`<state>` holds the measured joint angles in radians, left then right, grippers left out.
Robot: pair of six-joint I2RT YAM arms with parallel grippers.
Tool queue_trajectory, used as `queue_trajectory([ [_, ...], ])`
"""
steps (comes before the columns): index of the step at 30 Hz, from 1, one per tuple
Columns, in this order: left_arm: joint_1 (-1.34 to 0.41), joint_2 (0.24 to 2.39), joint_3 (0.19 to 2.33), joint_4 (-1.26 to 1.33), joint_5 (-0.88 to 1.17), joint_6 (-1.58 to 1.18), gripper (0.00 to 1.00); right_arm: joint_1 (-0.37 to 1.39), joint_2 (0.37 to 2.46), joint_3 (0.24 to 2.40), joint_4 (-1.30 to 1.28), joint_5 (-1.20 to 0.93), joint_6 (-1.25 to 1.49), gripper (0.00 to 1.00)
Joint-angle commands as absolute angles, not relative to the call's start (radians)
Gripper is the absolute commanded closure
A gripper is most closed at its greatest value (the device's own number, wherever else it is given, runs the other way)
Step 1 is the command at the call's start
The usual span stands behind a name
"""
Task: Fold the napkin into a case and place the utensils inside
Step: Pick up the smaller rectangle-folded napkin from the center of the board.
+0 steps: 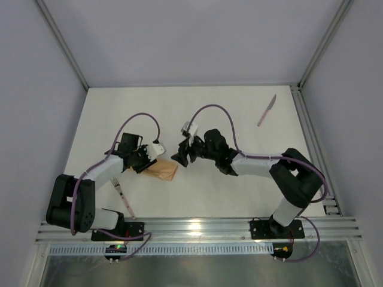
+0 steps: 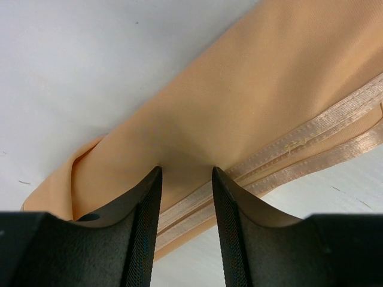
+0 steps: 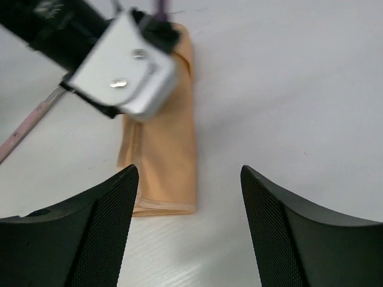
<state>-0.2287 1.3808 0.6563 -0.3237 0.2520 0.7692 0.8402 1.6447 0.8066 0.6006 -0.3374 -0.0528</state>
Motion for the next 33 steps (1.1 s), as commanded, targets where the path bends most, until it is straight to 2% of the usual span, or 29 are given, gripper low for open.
queue_trajectory([
  [1, -0.233, 1.373, 0.601, -0.353, 0.213, 0.793, 0.58, 0.732, 1.782, 0.976, 0.557, -0.420, 0.207, 0.29],
  [3, -0.238, 1.365, 0.580, -0.339, 0.206, 0.807, 0.58, 0.719, 1.865, 1.093, 0.412, -0.454, 0.259, 0.34],
  [4, -0.239, 1.364, 0.571, -0.334, 0.206, 0.816, 0.59, 0.721, 1.908, 1.208, 0.359, -0.481, 0.273, 0.39],
  [8, -0.245, 1.347, 0.520, -0.292, 0.190, 0.850, 0.59, 0.721, 2.113, 1.387, 0.191, -0.598, 0.379, 0.41],
  [12, -0.245, 1.310, 0.482, -0.270, 0.201, 0.870, 0.59, 0.724, 2.204, 1.457, 0.166, -0.623, 0.463, 0.41],
  [17, -0.245, 1.292, 0.463, -0.265, 0.204, 0.885, 0.59, 0.775, 2.333, 1.621, -0.003, -0.666, 0.451, 0.44],
  [19, -0.245, 1.284, 0.459, -0.259, 0.206, 0.884, 0.60, 0.788, 2.382, 1.669, -0.044, -0.683, 0.468, 0.47],
  [25, -0.247, 1.249, 0.425, -0.241, 0.204, 0.891, 0.60, 0.828, 2.457, 1.732, -0.104, -0.676, 0.489, 0.48],
  [28, -0.247, 1.238, 0.419, -0.241, 0.206, 0.893, 0.60, 0.836, 2.471, 1.738, -0.080, -0.689, 0.517, 0.48],
  [33, -0.247, 1.227, 0.411, -0.239, 0.209, 0.899, 0.60, 0.842, 2.496, 1.744, -0.012, -0.738, 0.587, 0.55],
])
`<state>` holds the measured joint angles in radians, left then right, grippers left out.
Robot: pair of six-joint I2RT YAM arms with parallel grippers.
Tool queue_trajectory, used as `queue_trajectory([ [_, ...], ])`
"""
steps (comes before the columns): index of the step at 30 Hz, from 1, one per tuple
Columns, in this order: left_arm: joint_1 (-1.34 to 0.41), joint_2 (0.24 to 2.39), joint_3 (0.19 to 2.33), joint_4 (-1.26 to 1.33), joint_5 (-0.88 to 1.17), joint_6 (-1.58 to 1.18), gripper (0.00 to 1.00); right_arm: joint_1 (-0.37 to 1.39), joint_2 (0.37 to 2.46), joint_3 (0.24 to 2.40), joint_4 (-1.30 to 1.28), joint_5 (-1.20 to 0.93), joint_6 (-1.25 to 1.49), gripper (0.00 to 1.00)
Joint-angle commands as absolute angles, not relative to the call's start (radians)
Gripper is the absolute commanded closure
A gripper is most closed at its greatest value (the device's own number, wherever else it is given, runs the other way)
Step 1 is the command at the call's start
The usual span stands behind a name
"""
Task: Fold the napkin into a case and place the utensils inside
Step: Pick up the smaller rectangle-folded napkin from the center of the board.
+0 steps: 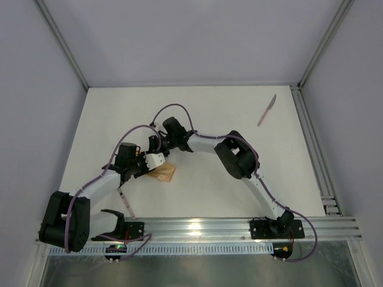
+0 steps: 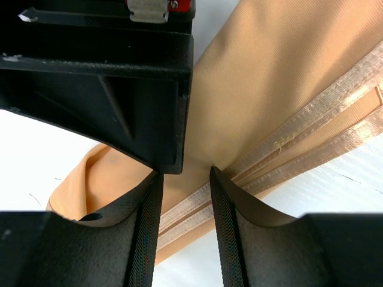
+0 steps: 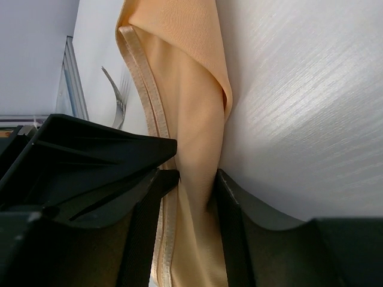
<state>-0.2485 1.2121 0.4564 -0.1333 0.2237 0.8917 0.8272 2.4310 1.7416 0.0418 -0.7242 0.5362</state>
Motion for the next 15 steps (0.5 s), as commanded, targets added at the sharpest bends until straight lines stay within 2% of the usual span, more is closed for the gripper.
queue_trajectory([
  [1, -0.247, 1.227, 0.411, -0.239, 0.209, 0.899, 0.60, 0.844, 2.500, 1.747, -0.008, -0.747, 0.595, 0.56],
  [5, -0.247, 1.229, 0.411, -0.239, 0.209, 0.899, 0.60, 0.850, 2.525, 1.759, -0.008, -0.778, 0.607, 0.59],
  [8, -0.247, 1.227, 0.411, -0.236, 0.204, 0.894, 0.60, 0.850, 2.536, 1.761, 0.031, -0.793, 0.620, 0.67],
  [9, -0.247, 1.229, 0.411, -0.232, 0.201, 0.893, 0.60, 0.848, 2.539, 1.766, 0.034, -0.798, 0.624, 0.75],
  [11, -0.247, 1.230, 0.410, -0.229, 0.199, 0.890, 0.60, 0.848, 2.540, 1.769, 0.041, -0.808, 0.627, 0.85],
  [12, -0.247, 1.229, 0.410, -0.224, 0.196, 0.887, 0.60, 0.850, 2.533, 1.761, 0.051, -0.805, 0.627, 0.96],
  [15, -0.247, 1.230, 0.410, -0.210, 0.186, 0.870, 0.59, 0.850, 2.514, 1.759, 0.067, -0.792, 0.623, 0.96],
])
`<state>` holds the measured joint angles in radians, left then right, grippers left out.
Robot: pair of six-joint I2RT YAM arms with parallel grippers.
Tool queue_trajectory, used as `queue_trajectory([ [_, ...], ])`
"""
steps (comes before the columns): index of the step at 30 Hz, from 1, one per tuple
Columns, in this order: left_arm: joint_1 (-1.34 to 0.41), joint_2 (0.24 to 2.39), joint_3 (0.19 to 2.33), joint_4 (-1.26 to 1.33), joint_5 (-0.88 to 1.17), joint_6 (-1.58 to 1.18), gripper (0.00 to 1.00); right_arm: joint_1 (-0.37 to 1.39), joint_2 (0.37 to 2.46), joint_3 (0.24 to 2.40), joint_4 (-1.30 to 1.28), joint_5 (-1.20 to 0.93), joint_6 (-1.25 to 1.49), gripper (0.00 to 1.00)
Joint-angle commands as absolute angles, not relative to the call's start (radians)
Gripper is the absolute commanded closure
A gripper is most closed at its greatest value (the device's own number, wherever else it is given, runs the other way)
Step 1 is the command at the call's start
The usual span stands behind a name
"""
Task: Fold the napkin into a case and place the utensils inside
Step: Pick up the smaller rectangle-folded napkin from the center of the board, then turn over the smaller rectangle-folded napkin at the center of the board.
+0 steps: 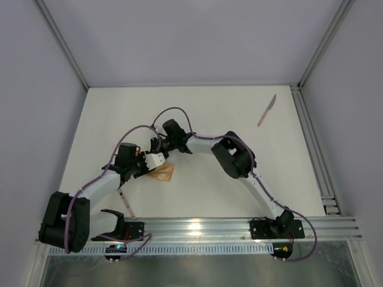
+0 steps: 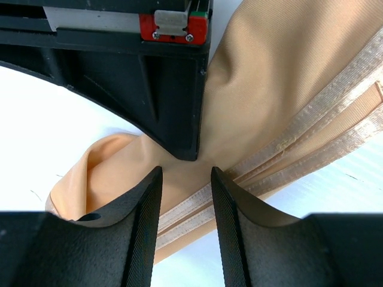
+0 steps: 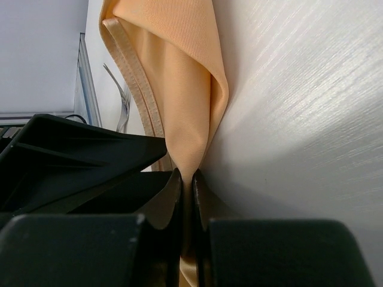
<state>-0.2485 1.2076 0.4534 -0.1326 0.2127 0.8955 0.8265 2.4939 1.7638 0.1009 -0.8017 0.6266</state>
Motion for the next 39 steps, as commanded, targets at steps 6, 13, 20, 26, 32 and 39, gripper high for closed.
queue_trajectory([
  [6, -0.245, 1.164, 0.475, -0.254, 0.225, 0.786, 0.53, 0.845, 2.451, 1.710, 0.057, -0.701, 0.562, 0.96],
  [13, -0.242, 1.127, 0.616, -0.445, 0.333, 0.703, 0.50, 0.812, 2.341, 1.614, 0.060, -0.608, 0.491, 0.96],
  [20, -0.229, 1.106, 0.778, -0.647, 0.380, 0.601, 0.50, 0.784, 2.238, 1.536, 0.026, -0.511, 0.394, 0.96],
  [26, -0.219, 1.088, 0.864, -0.729, 0.338, 0.523, 0.50, 0.776, 2.112, 1.465, -0.070, -0.339, 0.241, 0.96],
  [32, -0.213, 1.080, 0.864, -0.697, 0.204, 0.508, 0.50, 0.736, 1.987, 1.375, -0.141, -0.169, 0.102, 0.96],
  [39, -0.210, 1.083, 0.864, -0.670, 0.153, 0.506, 0.50, 0.723, 1.872, 1.295, -0.205, 0.110, -0.058, 0.96],
])
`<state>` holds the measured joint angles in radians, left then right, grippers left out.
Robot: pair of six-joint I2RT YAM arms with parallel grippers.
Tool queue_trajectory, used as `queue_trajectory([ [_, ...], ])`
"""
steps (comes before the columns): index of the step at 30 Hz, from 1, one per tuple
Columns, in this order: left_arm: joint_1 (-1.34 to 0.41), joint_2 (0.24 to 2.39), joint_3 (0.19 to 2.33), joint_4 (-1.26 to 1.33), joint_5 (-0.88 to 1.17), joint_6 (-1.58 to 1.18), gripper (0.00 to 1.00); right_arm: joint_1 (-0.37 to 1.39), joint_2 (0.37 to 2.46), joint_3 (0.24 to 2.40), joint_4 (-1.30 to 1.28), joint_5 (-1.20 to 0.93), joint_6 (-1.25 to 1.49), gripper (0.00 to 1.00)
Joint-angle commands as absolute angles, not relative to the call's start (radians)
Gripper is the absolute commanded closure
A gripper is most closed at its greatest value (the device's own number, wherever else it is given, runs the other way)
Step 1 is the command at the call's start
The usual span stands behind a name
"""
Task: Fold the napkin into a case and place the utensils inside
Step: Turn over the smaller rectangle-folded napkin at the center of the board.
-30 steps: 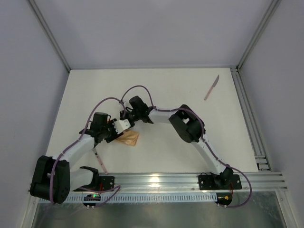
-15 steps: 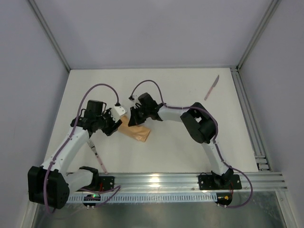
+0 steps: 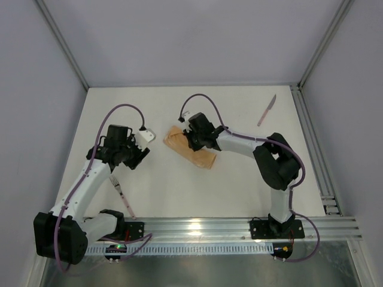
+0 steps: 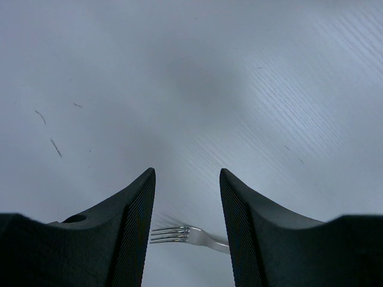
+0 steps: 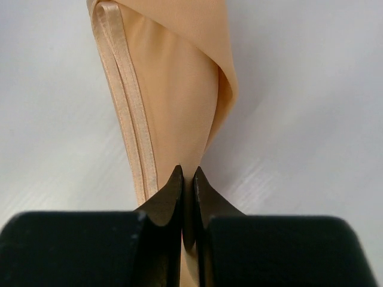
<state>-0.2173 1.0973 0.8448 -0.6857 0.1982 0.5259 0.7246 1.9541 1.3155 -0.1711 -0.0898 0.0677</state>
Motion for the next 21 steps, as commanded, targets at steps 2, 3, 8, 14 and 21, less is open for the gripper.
queue_trajectory([
  [2, -0.210, 1.083, 0.862, -0.663, 0.143, 0.509, 0.50, 0.724, 1.852, 1.278, -0.219, 0.182, -0.087, 0.96],
  [3, -0.210, 1.085, 0.861, -0.660, 0.137, 0.511, 0.50, 0.723, 1.835, 1.272, -0.221, 0.251, -0.103, 0.96],
  [8, -0.210, 1.088, 0.859, -0.652, 0.118, 0.522, 0.50, 0.744, 1.807, 1.253, -0.230, 0.475, -0.205, 0.96],
  [14, -0.210, 1.089, 0.861, -0.644, 0.097, 0.526, 0.50, 0.880, 1.873, 1.243, -0.163, 0.886, -0.398, 0.96],
  [21, -0.210, 1.081, 0.857, -0.637, 0.086, 0.526, 0.50, 1.100, 2.101, 1.224, -0.092, 1.115, -0.469, 0.96],
])
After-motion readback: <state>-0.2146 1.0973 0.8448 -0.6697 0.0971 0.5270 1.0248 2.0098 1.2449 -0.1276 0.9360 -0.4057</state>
